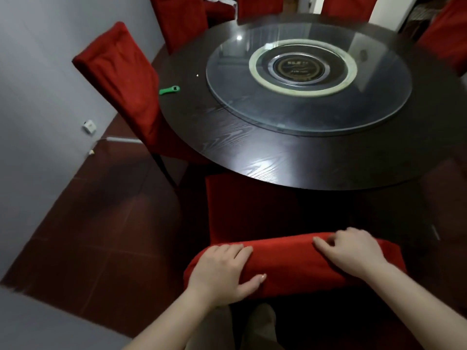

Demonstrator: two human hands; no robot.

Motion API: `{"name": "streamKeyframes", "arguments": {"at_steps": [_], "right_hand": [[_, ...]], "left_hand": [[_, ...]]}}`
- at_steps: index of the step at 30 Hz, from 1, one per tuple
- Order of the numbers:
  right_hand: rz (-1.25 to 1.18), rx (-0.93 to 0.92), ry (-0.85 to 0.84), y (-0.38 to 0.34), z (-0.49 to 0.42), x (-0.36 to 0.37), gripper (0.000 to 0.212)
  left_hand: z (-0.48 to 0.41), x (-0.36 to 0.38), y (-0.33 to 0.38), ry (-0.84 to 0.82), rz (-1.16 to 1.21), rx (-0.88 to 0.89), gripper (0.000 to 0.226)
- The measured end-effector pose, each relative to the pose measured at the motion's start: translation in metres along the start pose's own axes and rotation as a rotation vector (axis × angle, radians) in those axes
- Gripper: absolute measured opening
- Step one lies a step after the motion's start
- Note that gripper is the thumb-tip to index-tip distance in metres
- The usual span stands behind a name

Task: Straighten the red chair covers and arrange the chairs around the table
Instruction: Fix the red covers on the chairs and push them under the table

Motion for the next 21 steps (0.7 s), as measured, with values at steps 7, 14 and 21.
{"name": "streamKeyframes", "arguments": {"at_steps": [7, 14, 21], "right_hand": [[-0.241, 0.163, 0.267, -0.022, 0.067, 0.018, 0.042], [-0.308, 0.12, 0.643, -0.03, 0.046, 0.02, 0.04], [-0.31, 0.251, 0.513, -0.032, -0.008, -0.004, 0.036]], "left_hand": [[-0.004, 0.002, -0.03, 0.093, -0.001, 0.174, 0.054], [-0.032, -0.001, -0.049, 0.153, -0.019, 0.207, 0.044], [-0.085, -0.01, -0.075, 0.137, -0.068, 0.159, 0.047]]}}
Point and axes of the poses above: each hand's wrist, its own z-axis away from the middle knuckle, its own x-axis out of the palm, y = z × x, the point moved 1 cm from there along -z, towards the middle knuckle
